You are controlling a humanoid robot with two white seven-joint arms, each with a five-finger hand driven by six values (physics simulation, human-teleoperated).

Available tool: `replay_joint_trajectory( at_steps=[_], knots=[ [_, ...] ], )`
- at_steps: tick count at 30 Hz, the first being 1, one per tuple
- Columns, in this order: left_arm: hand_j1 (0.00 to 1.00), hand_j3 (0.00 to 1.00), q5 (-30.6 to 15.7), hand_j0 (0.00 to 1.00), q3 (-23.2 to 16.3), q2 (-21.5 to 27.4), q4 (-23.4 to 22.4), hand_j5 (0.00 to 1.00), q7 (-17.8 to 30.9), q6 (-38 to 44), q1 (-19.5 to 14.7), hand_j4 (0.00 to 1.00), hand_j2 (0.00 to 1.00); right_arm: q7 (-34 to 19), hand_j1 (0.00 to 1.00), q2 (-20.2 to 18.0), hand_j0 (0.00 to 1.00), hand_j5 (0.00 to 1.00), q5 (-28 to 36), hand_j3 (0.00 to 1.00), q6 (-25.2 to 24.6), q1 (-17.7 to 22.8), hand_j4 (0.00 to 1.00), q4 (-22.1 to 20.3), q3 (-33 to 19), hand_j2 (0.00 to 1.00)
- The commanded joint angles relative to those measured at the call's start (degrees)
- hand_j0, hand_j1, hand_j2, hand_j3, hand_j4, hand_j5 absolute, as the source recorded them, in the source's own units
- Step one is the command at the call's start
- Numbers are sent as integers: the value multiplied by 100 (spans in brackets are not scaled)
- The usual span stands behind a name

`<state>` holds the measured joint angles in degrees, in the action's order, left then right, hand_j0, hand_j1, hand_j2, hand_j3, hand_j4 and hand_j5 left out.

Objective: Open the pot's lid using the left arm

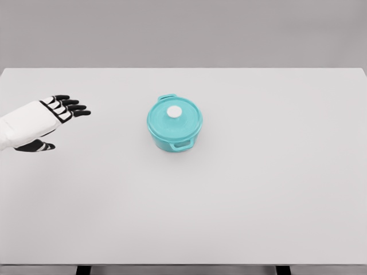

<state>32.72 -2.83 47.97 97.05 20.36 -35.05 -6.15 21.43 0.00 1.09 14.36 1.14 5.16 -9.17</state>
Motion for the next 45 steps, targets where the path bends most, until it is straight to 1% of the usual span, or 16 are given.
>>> replay_joint_trajectory(
  at_steps=[1,7,9,10,11,12,13,14,18,23,25,29,33,38,41,45],
  knots=[
    [100,100,-20,100,-16,28,25,100,3,5,0,100,100,46,100,0,100,100,-3,100,6,0,100,3,29,100],
    [100,100,51,100,46,81,-10,100,152,5,-176,100,100,-25,100,0,100,100,-3,100,-3,0,100,-6,3,100],
    [100,100,51,100,63,248,-45,100,1398,5,-395,100,100,-25,100,0,100,100,6,100,6,0,100,-6,3,100],
    [100,100,86,100,37,187,-45,100,1464,5,-605,100,100,-25,100,0,100,100,-3,100,6,0,100,-6,3,100],
    [100,100,-2,100,-33,-146,-45,100,1464,5,-1132,100,100,-25,100,0,100,100,6,100,6,0,100,-6,12,100],
    [100,100,7,100,-34,-392,-45,100,1464,5,-1370,100,100,-25,100,0,100,100,6,100,6,0,100,-6,12,100],
    [100,100,15,100,-25,-963,-54,100,1464,5,-1591,100,100,-25,100,0,100,100,-3,100,-3,0,100,-6,12,100],
    [100,100,77,100,-51,-1306,-45,100,1464,5,-1626,100,100,-25,100,0,100,100,-3,100,6,0,100,-6,12,100],
    [100,100,429,100,-420,-1685,51,100,1464,5,-2003,100,100,-25,100,0,100,100,-3,100,6,0,100,-6,12,100],
    [100,100,525,100,-1738,-2063,25,100,1464,5,-2716,100,100,-25,100,0,100,100,6,100,6,0,100,-6,12,100],
    [100,100,517,100,-2151,-2081,25,100,1464,5,-2821,100,100,-25,100,0,100,100,-3,100,6,0,100,-6,12,100],
    [100,100,569,100,-2161,-2169,25,100,1464,5,-2848,100,100,-25,100,0,100,100,-3,100,6,0,100,-6,12,100],
    [100,100,1184,100,-2196,-2679,-19,100,1464,5,-2848,100,100,-25,100,0,100,100,-3,100,6,0,100,-6,12,100],
    [100,100,1211,100,-2196,-2626,-45,100,1464,5,-2883,100,100,-25,100,0,100,100,-3,100,-3,0,100,-6,12,100],
    [100,100,1237,100,-2204,-2679,-388,100,1464,5,-2883,100,100,-25,100,0,100,100,-3,100,-3,0,100,-6,12,100],
    [100,100,1413,100,-2301,-2687,-441,100,1464,5,-2857,100,100,-25,100,0,100,100,-3,100,-3,0,100,-6,12,100]
  ],
)
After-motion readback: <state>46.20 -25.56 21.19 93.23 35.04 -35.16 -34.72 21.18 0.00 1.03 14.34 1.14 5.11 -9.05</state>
